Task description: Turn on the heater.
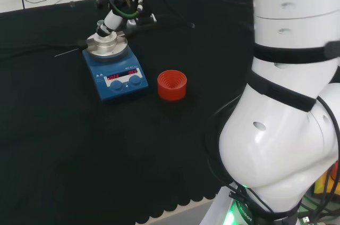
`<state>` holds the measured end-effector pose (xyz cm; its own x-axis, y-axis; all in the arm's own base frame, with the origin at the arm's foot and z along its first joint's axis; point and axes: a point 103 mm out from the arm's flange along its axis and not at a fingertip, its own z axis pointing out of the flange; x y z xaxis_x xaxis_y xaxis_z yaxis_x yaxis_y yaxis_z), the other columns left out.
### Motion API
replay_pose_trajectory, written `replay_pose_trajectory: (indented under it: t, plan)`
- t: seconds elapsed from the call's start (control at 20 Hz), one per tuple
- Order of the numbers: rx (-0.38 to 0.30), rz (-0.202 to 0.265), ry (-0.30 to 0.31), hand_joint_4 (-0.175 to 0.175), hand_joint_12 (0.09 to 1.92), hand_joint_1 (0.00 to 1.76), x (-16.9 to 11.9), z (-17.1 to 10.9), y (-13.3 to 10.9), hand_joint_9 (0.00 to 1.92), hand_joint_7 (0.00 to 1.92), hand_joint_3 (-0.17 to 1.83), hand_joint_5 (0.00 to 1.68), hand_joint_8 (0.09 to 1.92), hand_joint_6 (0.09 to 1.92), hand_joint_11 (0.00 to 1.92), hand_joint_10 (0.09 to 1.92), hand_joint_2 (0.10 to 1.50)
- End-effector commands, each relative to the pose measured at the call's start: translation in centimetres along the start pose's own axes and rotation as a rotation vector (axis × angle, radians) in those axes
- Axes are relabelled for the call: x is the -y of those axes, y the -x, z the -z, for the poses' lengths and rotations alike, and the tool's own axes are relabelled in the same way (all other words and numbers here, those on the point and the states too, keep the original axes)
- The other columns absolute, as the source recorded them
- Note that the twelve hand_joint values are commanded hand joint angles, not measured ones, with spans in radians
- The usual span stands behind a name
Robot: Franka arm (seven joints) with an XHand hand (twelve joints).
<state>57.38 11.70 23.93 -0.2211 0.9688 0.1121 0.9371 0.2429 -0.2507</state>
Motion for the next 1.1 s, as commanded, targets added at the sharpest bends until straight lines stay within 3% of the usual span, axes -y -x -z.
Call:
replay_pose_trajectory:
  t: [0.05,0.35,0.6,0.75,0.9,1.1]
  plan:
    - [-0.006,-0.082,0.081,-0.043,1.43,0.79,7.4,0.5,-0.4,0.31,0.04,0.42,0.36,0.67,0.19,0.06,0.74,0.63]
    - [-0.016,-0.098,0.048,-0.044,1.42,0.81,10.7,-2.5,-0.3,0.35,0.08,0.43,0.37,0.68,0.16,0.1,0.73,0.64]
    - [0.008,-0.109,-0.011,-0.04,1.34,0.94,12.4,-5.4,0.0,0.68,0.46,0.6,0.42,0.75,0.12,0.35,0.67,0.63]
    - [0.022,-0.106,-0.056,-0.039,1.28,1.0,13.0,-7.0,-0.1,0.97,0.77,0.7,0.44,0.83,0.11,0.57,0.68,0.62]
    - [0.001,-0.102,-0.103,-0.058,1.1,1.04,13.2,-8.3,-0.4,1.23,1.0,0.73,0.45,0.96,0.09,0.91,0.75,0.62]
    - [0.003,-0.095,-0.186,-0.09,0.97,1.08,13.0,-9.9,-1.3,1.46,1.29,0.73,0.5,1.29,0.11,1.36,1.2,0.69]
